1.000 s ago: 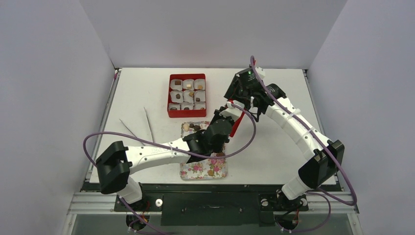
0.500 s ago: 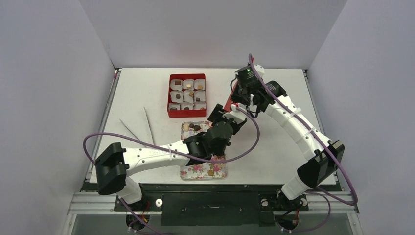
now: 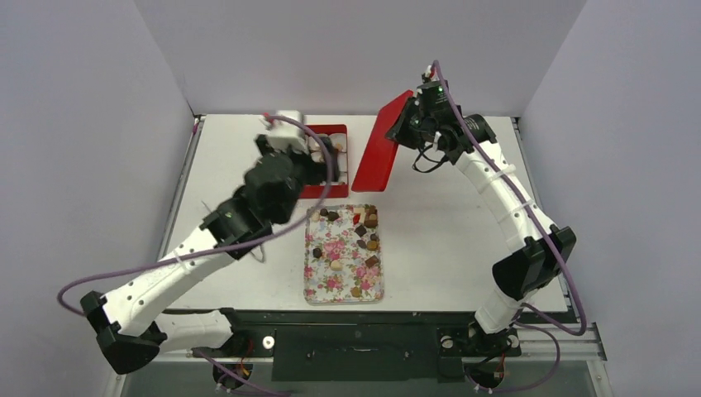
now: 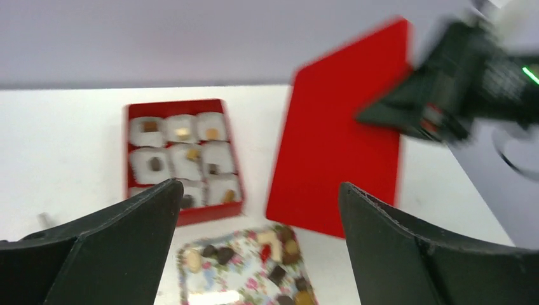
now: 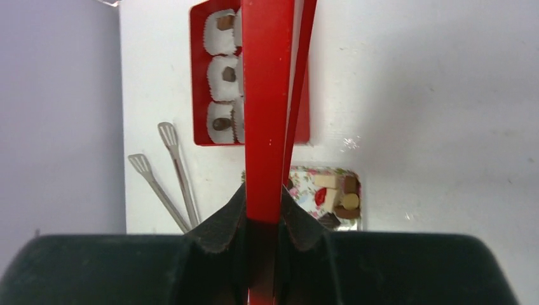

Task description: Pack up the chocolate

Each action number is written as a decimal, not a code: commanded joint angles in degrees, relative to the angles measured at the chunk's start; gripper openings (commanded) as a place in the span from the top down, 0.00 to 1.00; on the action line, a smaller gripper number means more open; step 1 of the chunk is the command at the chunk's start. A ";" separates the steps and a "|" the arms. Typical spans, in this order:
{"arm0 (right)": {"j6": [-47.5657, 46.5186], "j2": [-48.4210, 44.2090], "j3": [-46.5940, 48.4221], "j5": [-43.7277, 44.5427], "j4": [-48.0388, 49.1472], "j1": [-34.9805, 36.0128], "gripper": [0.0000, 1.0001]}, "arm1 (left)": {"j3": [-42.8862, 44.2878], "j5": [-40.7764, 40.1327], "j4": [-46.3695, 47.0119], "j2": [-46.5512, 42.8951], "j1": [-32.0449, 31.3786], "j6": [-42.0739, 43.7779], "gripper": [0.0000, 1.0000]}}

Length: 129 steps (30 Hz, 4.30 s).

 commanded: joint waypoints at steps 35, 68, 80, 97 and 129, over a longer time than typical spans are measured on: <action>45.61 49.72 21.28 -42.64 89.26 -9.46 1.00 | 54.53 44.70 -19.51 75.96 53.56 -40.85 0.88; 39.70 39.75 -3.25 -53.10 90.40 -14.41 1.00 | 25.28 36.56 -12.92 52.05 53.14 -40.12 0.85; 27.33 42.12 0.31 -52.56 72.13 -12.27 1.00 | 30.30 42.81 -13.45 54.87 52.69 -36.62 0.91; 22.22 42.95 -0.77 -52.24 65.53 -12.81 1.00 | 39.81 42.88 -19.10 62.79 48.24 -34.19 0.92; 15.64 33.88 -12.64 -46.15 59.95 -16.92 0.48 | 49.45 41.91 -25.05 68.57 43.42 -32.01 0.93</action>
